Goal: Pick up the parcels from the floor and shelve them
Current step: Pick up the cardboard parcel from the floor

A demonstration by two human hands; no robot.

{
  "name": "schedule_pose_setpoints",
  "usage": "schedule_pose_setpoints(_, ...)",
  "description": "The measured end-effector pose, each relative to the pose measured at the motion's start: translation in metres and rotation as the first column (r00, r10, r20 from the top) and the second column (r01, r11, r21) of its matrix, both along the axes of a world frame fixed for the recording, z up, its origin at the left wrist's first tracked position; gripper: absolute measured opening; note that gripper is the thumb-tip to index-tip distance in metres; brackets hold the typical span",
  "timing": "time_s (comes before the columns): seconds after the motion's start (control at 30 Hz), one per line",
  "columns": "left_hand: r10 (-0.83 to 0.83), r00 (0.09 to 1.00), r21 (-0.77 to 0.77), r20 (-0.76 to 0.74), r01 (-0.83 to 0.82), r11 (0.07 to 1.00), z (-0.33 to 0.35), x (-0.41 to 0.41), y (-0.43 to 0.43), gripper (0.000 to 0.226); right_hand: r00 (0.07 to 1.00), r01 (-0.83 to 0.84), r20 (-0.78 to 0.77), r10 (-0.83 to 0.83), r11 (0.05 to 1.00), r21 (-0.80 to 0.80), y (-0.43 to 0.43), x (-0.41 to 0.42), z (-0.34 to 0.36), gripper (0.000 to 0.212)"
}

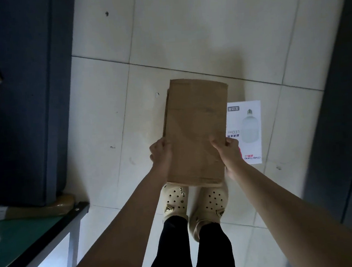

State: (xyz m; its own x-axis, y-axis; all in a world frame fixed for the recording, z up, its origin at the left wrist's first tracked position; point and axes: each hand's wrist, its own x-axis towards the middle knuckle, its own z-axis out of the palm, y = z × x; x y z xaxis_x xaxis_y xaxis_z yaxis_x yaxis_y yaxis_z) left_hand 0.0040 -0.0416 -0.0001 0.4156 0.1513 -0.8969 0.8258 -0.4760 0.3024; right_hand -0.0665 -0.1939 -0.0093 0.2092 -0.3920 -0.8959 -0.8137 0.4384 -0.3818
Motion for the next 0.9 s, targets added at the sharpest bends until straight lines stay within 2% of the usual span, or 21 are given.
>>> schedule_pose_setpoints(0.07, 0.009, 0.989, -0.016, 0.147, -0.007, 1.000, 0.030, 0.007, -0.001, 0.040, 0.997, 0.040, 0.071, -0.040, 0.999, 0.003, -0.003, 0.004, 0.023, 0.069)
schedule_pose_setpoints(0.13, 0.033, 0.962, -0.064, 0.270, -0.016, 0.998, 0.066, 0.022, -0.003, 0.034, 0.990, 0.066, 0.126, -0.066, 0.998, 0.010, -0.007, 0.016, 0.060, 0.061)
schedule_pose_setpoints(0.27, 0.092, 0.939, -0.215, 0.333, -0.019, 0.977, 0.153, 0.056, -0.011, 0.021, 0.957, 0.159, 0.240, -0.161, 0.987, 0.025, -0.028, 0.051, 0.156, 0.045)
schedule_pose_setpoints(0.4, 0.078, 0.892, -0.308, 0.445, 0.070, 0.949, 0.250, 0.086, -0.020, 0.022, 0.915, 0.207, 0.361, -0.177, 0.977, -0.044, -0.054, 0.083, 0.268, 0.030)
schedule_pose_setpoints(0.43, 0.072, 0.882, -0.313, 0.465, 0.088, 0.946, 0.275, 0.093, -0.022, 0.021, 0.896, 0.237, 0.399, -0.197, 0.970, -0.054, -0.061, 0.090, 0.297, 0.031)
schedule_pose_setpoints(0.5, 0.069, 0.875, -0.347, 0.479, 0.117, 0.930, 0.329, 0.102, -0.028, 0.019, 0.862, 0.285, 0.453, -0.225, 0.956, -0.067, -0.067, 0.104, 0.359, 0.047)
schedule_pose_setpoints(0.57, 0.031, 0.871, -0.383, 0.490, 0.183, 0.906, 0.388, 0.110, -0.036, 0.045, 0.821, 0.312, 0.528, -0.217, 0.945, -0.097, -0.067, 0.116, 0.424, 0.054)
schedule_pose_setpoints(0.63, -0.020, 0.852, -0.360, 0.524, 0.243, 0.901, 0.448, 0.113, -0.044, 0.065, 0.789, 0.316, 0.587, -0.180, 0.939, -0.138, -0.064, 0.124, 0.483, 0.051)
schedule_pose_setpoints(0.77, -0.003, 0.726, -0.280, 0.688, 0.269, 0.922, 0.555, 0.107, -0.051, 0.066, 0.720, 0.314, 0.688, -0.091, 0.927, -0.205, -0.059, 0.125, 0.590, 0.049)
schedule_pose_setpoints(0.9, -0.047, 0.511, -0.091, 0.858, 0.241, 0.966, 0.656, 0.082, -0.047, 0.055, 0.654, 0.419, 0.742, -0.147, 0.887, -0.193, -0.057, 0.110, 0.682, 0.018)
